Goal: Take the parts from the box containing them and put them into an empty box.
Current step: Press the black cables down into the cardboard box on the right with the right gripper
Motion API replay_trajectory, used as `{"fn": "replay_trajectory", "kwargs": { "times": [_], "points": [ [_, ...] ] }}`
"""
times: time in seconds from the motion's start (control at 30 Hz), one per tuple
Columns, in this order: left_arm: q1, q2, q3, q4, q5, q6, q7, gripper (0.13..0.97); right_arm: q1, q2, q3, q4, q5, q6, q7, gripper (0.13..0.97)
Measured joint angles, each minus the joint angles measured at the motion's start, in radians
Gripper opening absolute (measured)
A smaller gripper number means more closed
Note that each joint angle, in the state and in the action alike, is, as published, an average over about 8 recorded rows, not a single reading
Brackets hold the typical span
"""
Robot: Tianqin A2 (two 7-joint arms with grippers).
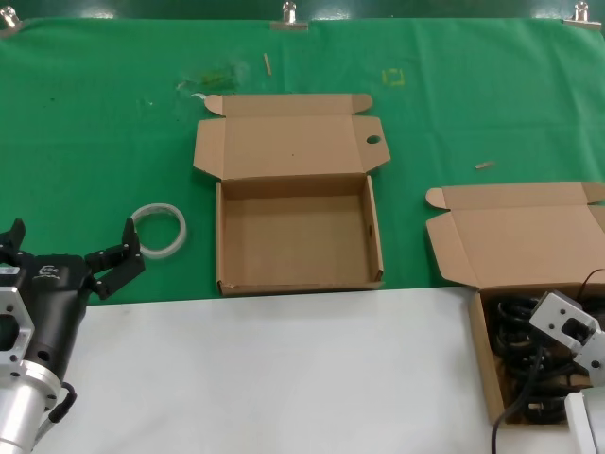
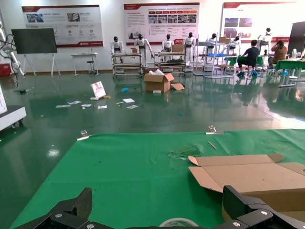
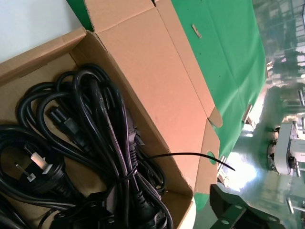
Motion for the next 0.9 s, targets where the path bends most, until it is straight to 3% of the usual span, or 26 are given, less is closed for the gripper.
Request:
{"fn": "replay_trajectory", "kwargs": {
  "times": [0.07,0.63,0.9],
  "points": [
    [0.000,0.000,0.000,0.000,0.000,0.000,0.000,0.965,0.001,0.000,-0.002,-0.002,0.000,0.000,0.001,0.758],
    [0.000,0.000,0.000,0.000,0.000,0.000,0.000,0.965,0.000,0.000,-0.018,-0.021,0.000,-0.006,0.020,0.358],
    [0.000,0.000,0.000,0.000,0.000,0.000,0.000,0.965,0.004,-0.005,-0.016,-0.029,0.000,-0.011,0.028,0.241]
  ]
}}
